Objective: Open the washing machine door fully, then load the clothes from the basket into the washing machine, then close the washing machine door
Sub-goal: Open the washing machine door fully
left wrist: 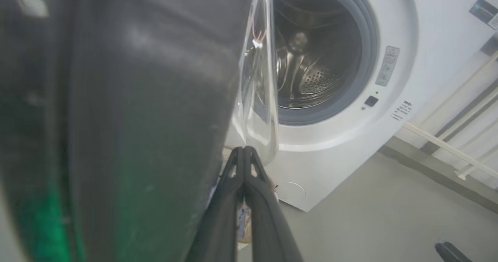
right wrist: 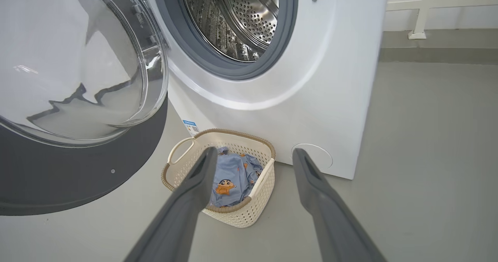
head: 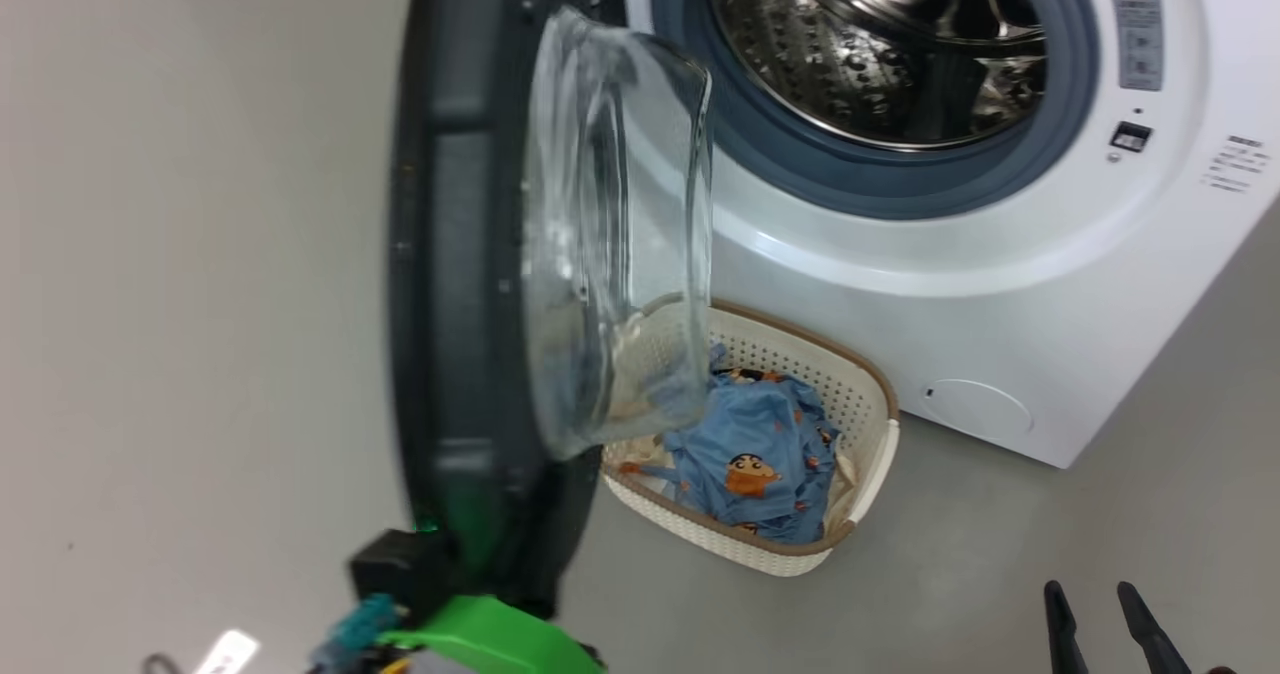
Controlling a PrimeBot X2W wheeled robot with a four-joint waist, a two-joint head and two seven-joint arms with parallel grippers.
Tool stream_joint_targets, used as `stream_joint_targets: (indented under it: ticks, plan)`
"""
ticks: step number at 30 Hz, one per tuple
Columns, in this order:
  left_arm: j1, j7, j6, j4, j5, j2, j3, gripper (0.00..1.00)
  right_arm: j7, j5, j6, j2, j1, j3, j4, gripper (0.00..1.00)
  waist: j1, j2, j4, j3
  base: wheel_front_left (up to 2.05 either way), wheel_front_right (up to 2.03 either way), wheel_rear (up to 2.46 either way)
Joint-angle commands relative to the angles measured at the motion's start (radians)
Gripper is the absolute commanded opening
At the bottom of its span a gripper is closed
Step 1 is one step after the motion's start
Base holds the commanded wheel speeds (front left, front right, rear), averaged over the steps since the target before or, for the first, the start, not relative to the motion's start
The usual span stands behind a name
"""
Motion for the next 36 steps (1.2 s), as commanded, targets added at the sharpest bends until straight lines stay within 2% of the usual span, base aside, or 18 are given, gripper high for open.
stream_joint_targets:
  ticks: [1, 5, 12, 17, 26, 36]
  plan:
    - [-0.03, -0.027, 0.023, 0.0, -0.005, 0.035, 0.079, 0.0, -0.012, 0.01, 0.003, -0.025, -0.048, 0.041, -0.017, 1.0, 0.0, 0.0, 0.016, 0.019, 0.0, 0.0, 0.0]
    - [-0.042, -0.081, 0.038, 0.061, -0.016, 0.052, 0.154, 0.0, -0.012, 0.014, 0.003, -0.053, -0.076, 0.093, -0.004, 1.0, 0.0, 0.0, 0.022, 0.04, 0.0, 0.0, 0.0]
    - [-0.108, -0.139, 0.038, 0.172, -0.035, 0.047, 0.275, 0.0, -0.012, 0.025, 0.003, -0.091, -0.098, 0.133, 0.011, 1.0, 0.0, 0.0, 0.027, 0.07, 0.0, 0.0, 0.0]
    - [-0.173, -0.151, 0.014, 0.275, -0.025, 0.034, 0.367, 0.0, -0.012, 0.028, 0.003, -0.109, -0.102, 0.135, 0.009, 1.0, 0.0, 0.0, 0.028, 0.092, 0.0, 0.0, 0.0]
    - [-0.294, -0.153, -0.04, 0.374, 0.059, -0.006, 0.614, 0.0, -0.012, 0.026, 0.003, -0.12, -0.069, 0.086, -0.013, 1.0, 0.0, 0.0, 0.027, 0.139, 0.0, 0.0, 0.0]
    - [-0.434, -0.153, -0.084, 0.533, 0.183, -0.019, 0.791, 0.0, -0.012, 0.023, 0.003, -0.144, -0.06, 0.062, -0.039, 1.0, 0.0, 0.0, 0.015, 0.196, 0.0, 0.0, 0.0]
